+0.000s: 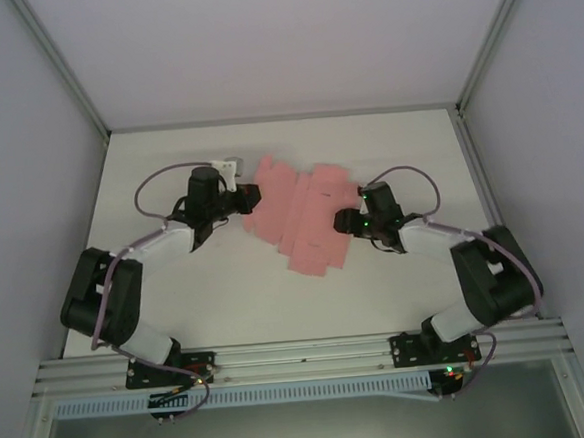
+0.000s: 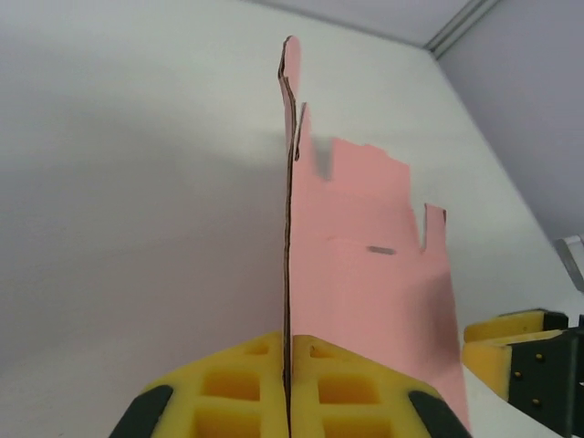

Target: Assemble paper box

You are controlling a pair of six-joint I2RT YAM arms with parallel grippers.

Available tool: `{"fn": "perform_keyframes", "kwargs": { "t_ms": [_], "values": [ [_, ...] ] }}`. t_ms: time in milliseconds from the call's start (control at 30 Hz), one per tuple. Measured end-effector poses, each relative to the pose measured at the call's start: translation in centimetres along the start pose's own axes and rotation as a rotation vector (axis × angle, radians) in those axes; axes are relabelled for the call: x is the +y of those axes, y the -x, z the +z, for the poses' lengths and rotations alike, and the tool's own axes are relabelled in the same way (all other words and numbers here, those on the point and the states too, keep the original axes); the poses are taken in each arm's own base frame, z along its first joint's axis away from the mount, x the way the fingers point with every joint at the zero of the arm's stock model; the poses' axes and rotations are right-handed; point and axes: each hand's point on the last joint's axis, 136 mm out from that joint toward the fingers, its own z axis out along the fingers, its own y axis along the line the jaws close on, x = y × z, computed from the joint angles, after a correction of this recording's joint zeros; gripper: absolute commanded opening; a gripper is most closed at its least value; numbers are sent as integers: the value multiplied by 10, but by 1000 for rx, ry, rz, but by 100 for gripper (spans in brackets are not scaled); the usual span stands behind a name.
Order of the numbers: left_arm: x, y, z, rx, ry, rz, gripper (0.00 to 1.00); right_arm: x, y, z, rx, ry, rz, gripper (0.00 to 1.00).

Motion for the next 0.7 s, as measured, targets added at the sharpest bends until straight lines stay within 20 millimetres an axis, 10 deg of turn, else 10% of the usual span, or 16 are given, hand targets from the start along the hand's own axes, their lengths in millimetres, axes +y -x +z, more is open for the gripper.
{"fn": "perform_keyframes", "kwargs": {
  "t_ms": [300,700],
  "values": [
    [-96,78,-88,-253,-256,145,0,18,64,-109,-336,217,10,95],
    [-175,116,-169,-417,-569,161,0,68,75,-151,-444,582,-58,90]
  ]
}}
